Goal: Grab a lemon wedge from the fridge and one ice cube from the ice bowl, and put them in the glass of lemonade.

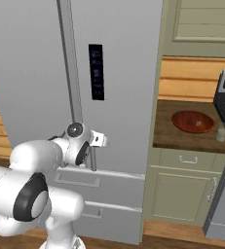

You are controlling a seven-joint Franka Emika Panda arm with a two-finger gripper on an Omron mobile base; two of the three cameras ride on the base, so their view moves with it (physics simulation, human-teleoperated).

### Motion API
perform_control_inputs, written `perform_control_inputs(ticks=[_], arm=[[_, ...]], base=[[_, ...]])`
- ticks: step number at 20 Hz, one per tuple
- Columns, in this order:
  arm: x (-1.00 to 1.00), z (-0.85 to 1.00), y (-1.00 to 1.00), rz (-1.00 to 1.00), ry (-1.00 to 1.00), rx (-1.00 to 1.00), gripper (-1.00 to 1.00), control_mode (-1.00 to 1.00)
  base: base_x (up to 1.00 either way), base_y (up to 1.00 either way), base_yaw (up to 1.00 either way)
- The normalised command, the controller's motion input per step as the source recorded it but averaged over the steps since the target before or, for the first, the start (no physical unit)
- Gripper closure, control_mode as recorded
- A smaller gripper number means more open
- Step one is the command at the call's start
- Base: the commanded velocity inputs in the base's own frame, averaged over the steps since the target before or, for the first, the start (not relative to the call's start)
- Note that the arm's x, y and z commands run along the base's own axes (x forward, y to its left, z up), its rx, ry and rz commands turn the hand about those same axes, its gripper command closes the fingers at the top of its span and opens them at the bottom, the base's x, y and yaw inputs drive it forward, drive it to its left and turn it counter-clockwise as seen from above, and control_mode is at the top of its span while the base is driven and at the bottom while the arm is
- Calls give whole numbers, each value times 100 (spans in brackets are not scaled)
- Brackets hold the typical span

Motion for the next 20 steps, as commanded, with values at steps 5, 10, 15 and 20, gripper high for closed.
perform_control_inputs(ticks=[5,10,15,20], arm=[[-1,-1,-58,-1,0,0,100,-100],[-13,-2,-74,-4,0,0,100,-100],[-38,0,-80,-6,-2,3,100,-100],[-74,0,-93,-6,-1,7,100,-100]], base=[[0,0,0],[0,0,0],[0,0,0],[0,0,0]])
